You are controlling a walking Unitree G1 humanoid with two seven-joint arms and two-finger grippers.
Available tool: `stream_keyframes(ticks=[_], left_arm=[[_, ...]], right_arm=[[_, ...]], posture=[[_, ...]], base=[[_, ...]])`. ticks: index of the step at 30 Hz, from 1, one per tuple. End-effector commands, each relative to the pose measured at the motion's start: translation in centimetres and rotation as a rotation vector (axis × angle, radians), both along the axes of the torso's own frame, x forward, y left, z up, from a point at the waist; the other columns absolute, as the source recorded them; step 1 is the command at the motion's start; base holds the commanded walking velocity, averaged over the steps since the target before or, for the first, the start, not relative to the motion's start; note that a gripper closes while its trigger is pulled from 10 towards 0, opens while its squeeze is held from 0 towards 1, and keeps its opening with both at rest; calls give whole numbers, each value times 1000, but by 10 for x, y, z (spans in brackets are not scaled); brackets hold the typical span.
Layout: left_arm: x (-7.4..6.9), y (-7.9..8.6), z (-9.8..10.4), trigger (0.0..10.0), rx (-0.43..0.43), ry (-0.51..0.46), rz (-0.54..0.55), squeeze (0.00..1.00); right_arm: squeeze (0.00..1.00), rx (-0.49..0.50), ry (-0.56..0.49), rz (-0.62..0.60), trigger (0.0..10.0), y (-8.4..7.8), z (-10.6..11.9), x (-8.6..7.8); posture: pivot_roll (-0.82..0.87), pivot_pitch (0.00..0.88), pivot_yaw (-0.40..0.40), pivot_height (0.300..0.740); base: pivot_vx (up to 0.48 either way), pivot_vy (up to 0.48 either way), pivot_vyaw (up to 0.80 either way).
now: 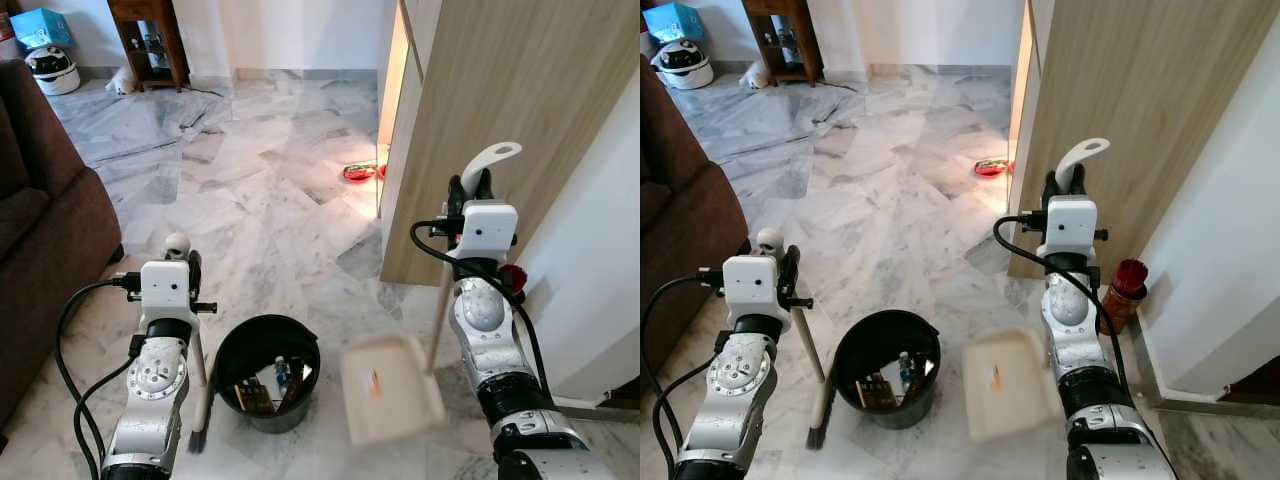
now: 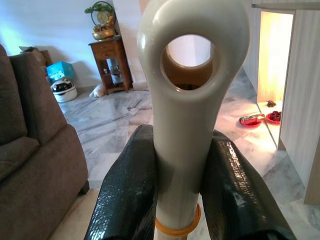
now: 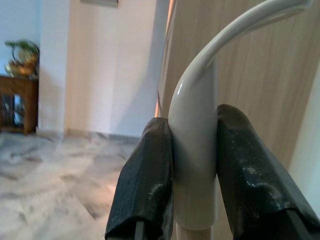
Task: Sweep floor
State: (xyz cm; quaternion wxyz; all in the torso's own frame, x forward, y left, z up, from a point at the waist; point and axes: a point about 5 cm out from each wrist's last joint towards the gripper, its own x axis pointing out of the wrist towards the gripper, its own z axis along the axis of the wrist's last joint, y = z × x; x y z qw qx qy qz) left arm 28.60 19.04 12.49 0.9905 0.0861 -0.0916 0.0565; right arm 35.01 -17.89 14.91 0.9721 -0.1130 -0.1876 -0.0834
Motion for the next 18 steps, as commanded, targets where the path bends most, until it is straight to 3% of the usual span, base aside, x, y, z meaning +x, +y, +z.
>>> stream_keyframes(ticks=[1,12,18], left_arm=[[-1,-2,11,10000,4,-54,-17,0],[-10,2,-1,10000,-69,-11,12,0],[-12,3,-1,10000,-97,-12,16,0]], right_arm=[[0,-18,-38,-7,10000,-4,3,-1],[0,154,63,-19,10000,-12,-24,-5],[0,174,66,-31,10000,-17,-26,-6]], posture=[[163,55,34,740],[151,66,27,740],[153,76,24,740]], base=[[0,0,0],[0,0,0],[0,0,0]])
